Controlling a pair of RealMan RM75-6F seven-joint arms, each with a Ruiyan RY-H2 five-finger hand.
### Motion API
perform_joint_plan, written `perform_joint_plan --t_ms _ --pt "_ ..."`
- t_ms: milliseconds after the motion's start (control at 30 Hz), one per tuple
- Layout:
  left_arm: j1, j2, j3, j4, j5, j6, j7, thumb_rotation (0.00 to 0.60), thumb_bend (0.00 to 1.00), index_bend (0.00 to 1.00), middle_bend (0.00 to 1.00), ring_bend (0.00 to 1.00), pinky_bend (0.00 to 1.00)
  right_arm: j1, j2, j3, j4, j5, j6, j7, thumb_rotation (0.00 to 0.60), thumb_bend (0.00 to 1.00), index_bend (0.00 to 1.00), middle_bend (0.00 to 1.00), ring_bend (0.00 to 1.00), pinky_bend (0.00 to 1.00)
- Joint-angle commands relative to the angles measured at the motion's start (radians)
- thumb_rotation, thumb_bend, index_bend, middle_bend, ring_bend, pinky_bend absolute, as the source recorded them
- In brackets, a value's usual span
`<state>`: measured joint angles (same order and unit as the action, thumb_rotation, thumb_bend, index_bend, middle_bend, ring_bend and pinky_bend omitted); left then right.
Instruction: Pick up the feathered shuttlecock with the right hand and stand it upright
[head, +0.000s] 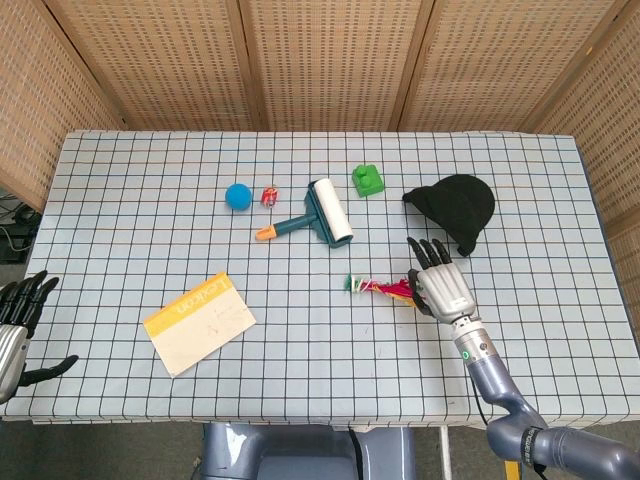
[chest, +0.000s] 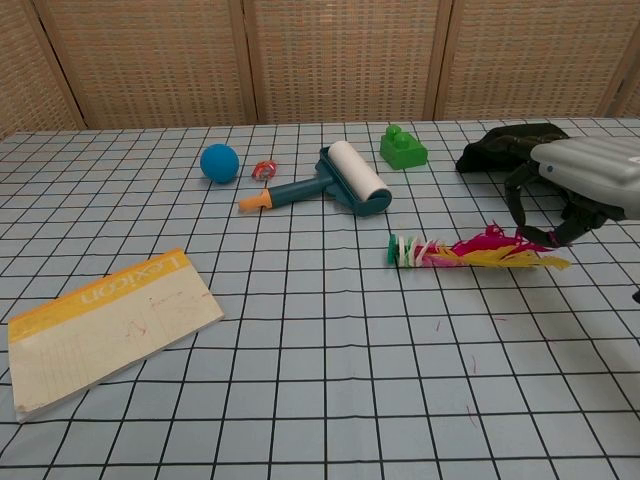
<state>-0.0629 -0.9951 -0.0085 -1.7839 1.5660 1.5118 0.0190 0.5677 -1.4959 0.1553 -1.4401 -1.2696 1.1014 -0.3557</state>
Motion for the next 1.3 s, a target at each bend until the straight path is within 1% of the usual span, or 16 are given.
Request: perform_joint_plan --t_ms 33,167,333,400,500,633,767,967,1067,1300 --pt "0.003 0.005 0.003 0.000 0.006 0.005 -0.009 0.600 0.00 0.00 0.00 0.00 0.00 -0.005 0.036 0.013 -0.063 -0.021 0.037 -0.020 0.600 0.74 0.78 0.03 0.00 0.00" --pt "0.006 0.013 0.007 0.000 0.020 0.014 -0.026 0.600 0.00 0.00 0.00 0.00 0.00 0.001 0.097 0.041 -0.157 -0.034 0.070 -0.072 0.600 0.73 0.79 0.04 0.00 0.00" --pt "0.011 0.019 0.011 0.003 0.036 0.026 -0.042 0.600 0.00 0.00 0.00 0.00 0.00 0.014 0.170 0.077 -0.277 -0.026 0.091 -0.153 0.600 0.73 0.79 0.04 0.00 0.00" --pt "0.011 0.020 0.012 0.004 0.038 0.028 -0.045 0.600 0.00 0.00 0.00 0.00 0.00 0.016 0.182 0.081 -0.298 -0.018 0.090 -0.171 0.600 0.73 0.79 0.04 0.00 0.00" --pt "0.015 0.023 0.014 0.005 0.045 0.036 -0.053 0.600 0.00 0.00 0.00 0.00 0.00 0.031 0.219 0.100 -0.354 -0.006 0.092 -0.231 0.600 0.73 0.79 0.04 0.00 0.00" --pt "0.016 0.023 0.015 0.006 0.047 0.038 -0.056 0.600 0.00 0.00 0.00 0.00 0.00 0.044 0.239 0.110 -0.390 0.018 0.088 -0.271 0.600 0.73 0.79 0.04 0.00 0.00" --pt "0.016 0.023 0.015 0.005 0.049 0.038 -0.054 0.600 0.00 0.00 0.00 0.00 0.00 0.054 0.247 0.113 -0.407 0.035 0.086 -0.300 0.600 0.73 0.79 0.04 0.00 0.00" --pt "0.015 0.024 0.014 0.005 0.046 0.036 -0.054 0.600 0.00 0.00 0.00 0.00 0.00 0.066 0.241 0.105 -0.404 0.052 0.079 -0.316 0.600 0.73 0.79 0.04 0.00 0.00" --pt "0.014 0.023 0.013 0.004 0.044 0.034 -0.053 0.600 0.00 0.00 0.00 0.00 0.00 0.073 0.225 0.096 -0.392 0.056 0.072 -0.315 0.600 0.73 0.80 0.04 0.00 0.00" --pt "0.013 0.021 0.012 0.004 0.043 0.033 -0.049 0.600 0.00 0.00 0.00 0.00 0.00 0.088 0.150 0.060 -0.349 0.053 0.055 -0.296 0.600 0.73 0.80 0.04 0.00 0.00"
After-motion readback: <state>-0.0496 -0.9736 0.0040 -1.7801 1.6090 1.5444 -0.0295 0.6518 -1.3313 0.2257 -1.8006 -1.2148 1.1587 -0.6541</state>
